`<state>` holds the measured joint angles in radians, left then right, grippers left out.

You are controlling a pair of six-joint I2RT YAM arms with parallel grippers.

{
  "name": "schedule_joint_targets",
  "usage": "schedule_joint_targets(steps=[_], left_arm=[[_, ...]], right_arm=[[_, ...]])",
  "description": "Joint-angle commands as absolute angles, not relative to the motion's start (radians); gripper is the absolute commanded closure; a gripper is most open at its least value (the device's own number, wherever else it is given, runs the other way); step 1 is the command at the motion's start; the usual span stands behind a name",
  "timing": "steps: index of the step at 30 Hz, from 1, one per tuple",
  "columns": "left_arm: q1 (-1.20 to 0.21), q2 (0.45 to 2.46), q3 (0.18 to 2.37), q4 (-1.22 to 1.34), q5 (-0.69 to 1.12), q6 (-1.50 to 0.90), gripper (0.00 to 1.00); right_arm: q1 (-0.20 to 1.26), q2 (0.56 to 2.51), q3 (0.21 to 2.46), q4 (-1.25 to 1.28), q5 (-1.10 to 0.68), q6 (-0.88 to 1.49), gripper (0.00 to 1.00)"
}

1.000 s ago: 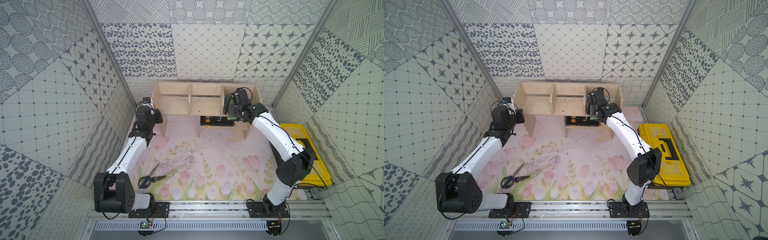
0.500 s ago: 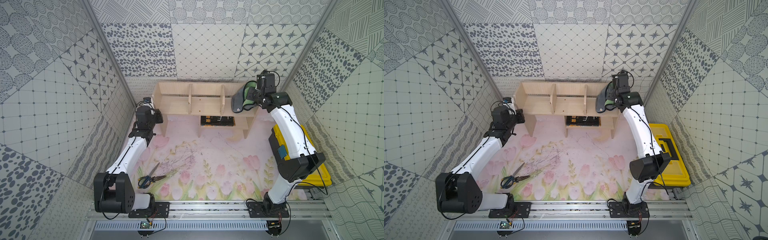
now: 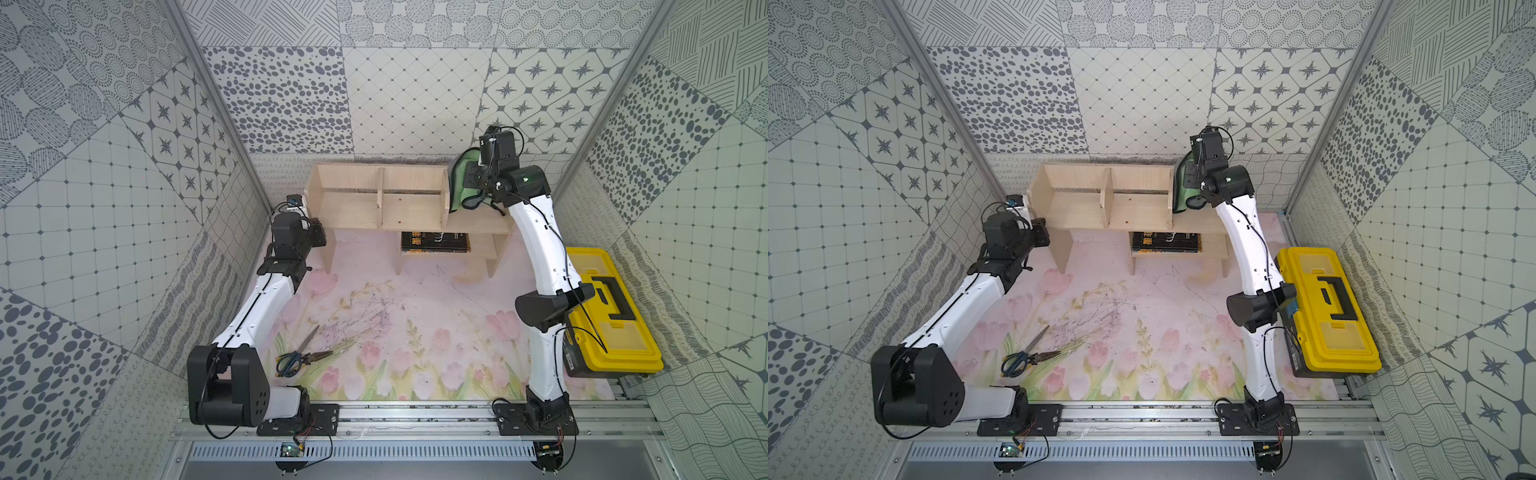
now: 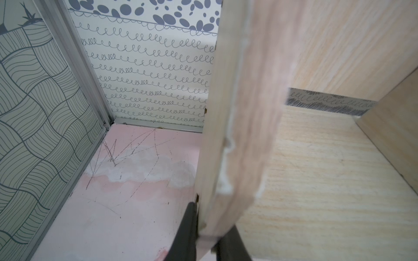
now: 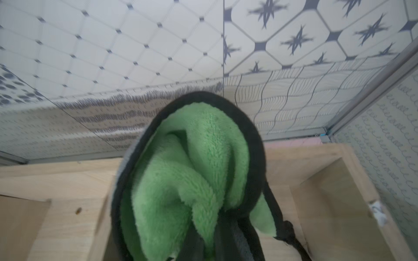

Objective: Wipe the bookshelf clean with a cloth
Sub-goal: Wipe the dust from the shelf.

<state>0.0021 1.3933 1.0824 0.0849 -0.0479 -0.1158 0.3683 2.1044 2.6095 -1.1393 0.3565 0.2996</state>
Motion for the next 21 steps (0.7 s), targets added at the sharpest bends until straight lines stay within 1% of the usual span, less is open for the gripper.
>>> schedule_joint_targets(steps=[1,4,6,9,13,17,19,21], left_arm=[[-0.003,1.395,1.073,0.002,0.095,-0.342,1.0],[-0.003,1.394,1.071,0.003,0.099,-0.344,1.0],[-0.003,1.396,1.071,0.002,0.099,-0.345,1.0],[-0.003,1.396,1.071,0.003,0.099,-0.345,1.0],[-0.007,1.394,1.07,0.002,0.096,-0.341,1.0],[-0.011,1.392,1.072,0.0,0.096,-0.34,1.0],[-0.015,1.392,1.073,-0.001,0.098,-0.342,1.0],[-0.018,1.391,1.072,-0.003,0.097,-0.338,1.0]], right_arm=[[0.357,1.995,2.382,-1.079,0.403,0.301,1.0],[0.332,1.856,2.078,-0.92,0.369,0.325,1.0],[0.314,1.793,1.931,-0.856,0.332,0.347,1.0],[0.313,1.736,1.784,-0.817,0.331,0.35,1.0],[0.337,1.656,1.61,-0.724,0.258,0.336,1.0],[0.365,1.629,1.556,-0.659,0.153,0.329,1.0],[0.369,1.635,1.575,-0.643,0.113,0.331,1.0],[0.37,1.661,1.631,-0.643,0.11,0.334,1.0]])
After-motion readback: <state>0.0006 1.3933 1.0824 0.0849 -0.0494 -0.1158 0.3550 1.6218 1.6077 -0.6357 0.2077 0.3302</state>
